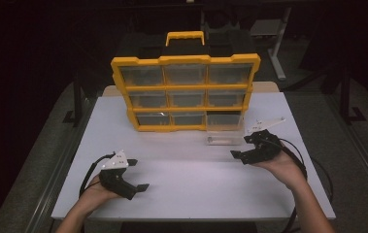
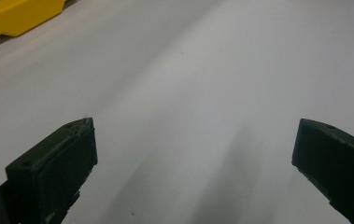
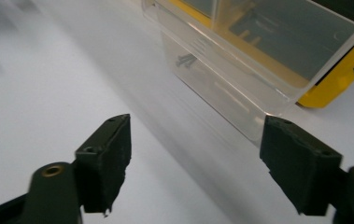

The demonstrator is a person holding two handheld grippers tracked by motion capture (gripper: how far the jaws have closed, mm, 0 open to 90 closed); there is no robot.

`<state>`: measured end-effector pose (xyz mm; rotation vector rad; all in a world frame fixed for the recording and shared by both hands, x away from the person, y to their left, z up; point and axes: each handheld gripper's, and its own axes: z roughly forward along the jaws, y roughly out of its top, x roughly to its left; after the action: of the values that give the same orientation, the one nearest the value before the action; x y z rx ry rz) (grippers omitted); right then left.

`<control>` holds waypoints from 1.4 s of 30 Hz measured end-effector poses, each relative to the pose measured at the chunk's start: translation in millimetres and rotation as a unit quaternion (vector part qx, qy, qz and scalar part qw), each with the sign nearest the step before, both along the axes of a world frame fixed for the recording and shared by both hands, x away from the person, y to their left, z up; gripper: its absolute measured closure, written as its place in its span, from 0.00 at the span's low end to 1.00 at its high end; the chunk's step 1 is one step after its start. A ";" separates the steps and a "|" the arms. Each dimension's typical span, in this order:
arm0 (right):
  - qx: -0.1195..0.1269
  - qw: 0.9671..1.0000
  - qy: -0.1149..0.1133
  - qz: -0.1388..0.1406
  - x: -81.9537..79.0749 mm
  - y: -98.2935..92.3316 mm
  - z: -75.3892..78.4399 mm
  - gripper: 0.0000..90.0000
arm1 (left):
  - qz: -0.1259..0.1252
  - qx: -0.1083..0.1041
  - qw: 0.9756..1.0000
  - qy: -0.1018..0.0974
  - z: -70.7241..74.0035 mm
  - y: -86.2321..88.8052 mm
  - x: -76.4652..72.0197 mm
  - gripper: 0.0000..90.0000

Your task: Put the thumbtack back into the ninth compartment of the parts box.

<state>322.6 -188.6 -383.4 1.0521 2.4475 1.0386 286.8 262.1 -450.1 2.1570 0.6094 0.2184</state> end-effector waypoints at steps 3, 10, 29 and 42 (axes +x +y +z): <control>0.004 1.000 -0.006 -0.004 -4.2 0.2 -7.8 0.19 | 0.001 -0.001 1.000 -0.001 0.1 0.5 -0.3 0.00; 0.009 1.000 -0.017 -0.011 -16.3 0.6 -27.7 0.11 | 0.003 -0.002 1.000 -0.001 0.6 1.5 -0.5 0.00; 0.033 0.999 -0.026 -0.018 -41.5 1.8 -60.2 0.00 | 0.001 -0.002 1.000 0.000 0.4 1.1 -1.1 0.00; 0.033 0.998 -0.043 -0.009 -50.4 -1.7 -69.7 0.00 | 0.004 -0.001 1.000 0.000 -0.2 2.5 -1.2 0.00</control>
<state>272.2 -190.3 -453.0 1.0247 2.3463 1.1420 285.6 264.6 -450.3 2.1525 0.6178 0.2216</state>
